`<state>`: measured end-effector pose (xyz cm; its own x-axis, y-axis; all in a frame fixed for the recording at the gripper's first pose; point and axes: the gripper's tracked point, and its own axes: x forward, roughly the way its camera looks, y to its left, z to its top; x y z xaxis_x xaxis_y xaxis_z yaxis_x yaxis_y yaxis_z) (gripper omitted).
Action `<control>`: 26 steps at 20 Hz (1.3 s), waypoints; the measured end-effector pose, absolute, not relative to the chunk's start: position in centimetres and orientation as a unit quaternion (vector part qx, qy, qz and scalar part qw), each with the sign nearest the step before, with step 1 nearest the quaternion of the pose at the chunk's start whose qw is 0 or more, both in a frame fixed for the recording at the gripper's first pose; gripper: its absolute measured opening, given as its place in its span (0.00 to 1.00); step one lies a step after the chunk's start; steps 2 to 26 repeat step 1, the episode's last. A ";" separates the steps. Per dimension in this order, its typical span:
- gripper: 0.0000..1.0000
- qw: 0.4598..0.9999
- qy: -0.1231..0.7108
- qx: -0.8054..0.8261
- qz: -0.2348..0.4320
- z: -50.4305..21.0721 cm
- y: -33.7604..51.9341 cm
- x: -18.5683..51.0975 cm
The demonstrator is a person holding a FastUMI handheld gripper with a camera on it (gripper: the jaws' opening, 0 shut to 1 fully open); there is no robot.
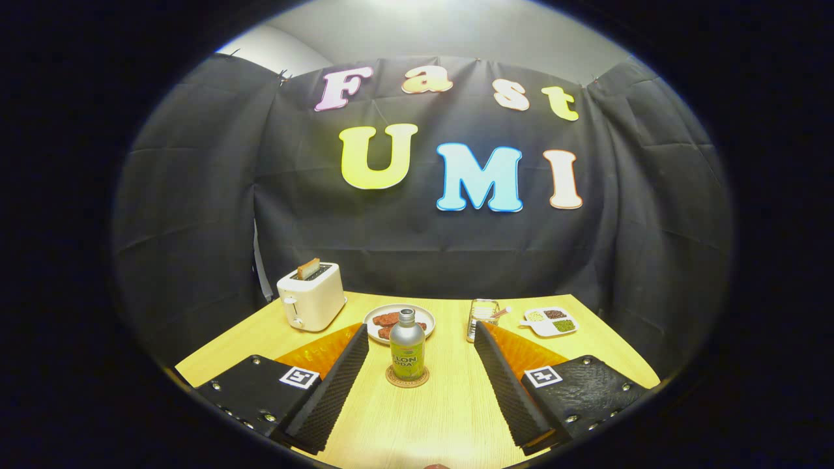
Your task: Take the bottle from table, then pour the juice into the cup, finally place the bottle on the coaster
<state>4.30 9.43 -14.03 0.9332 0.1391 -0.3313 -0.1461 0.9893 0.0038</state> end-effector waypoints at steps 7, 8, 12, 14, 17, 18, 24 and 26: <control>0.99 0.985 0.161 -0.011 0.068 -13.5 9.2 3.9; 0.99 0.985 0.161 -0.011 0.068 -13.5 9.2 3.9; 0.99 0.985 0.161 -0.011 0.068 -13.5 9.2 3.9; 0.99 0.985 0.161 -0.011 0.068 -13.5 9.2 3.9; 0.99 0.985 0.161 -0.011 0.068 -13.5 9.2 3.9; 0.99 0.985 0.161 -0.011 0.068 -13.5 9.2 3.9; 0.99 0.985 0.161 -0.011 0.068 -13.5 9.2 3.9; 0.99 0.985 0.161 -0.011 0.068 -13.5 9.2 3.9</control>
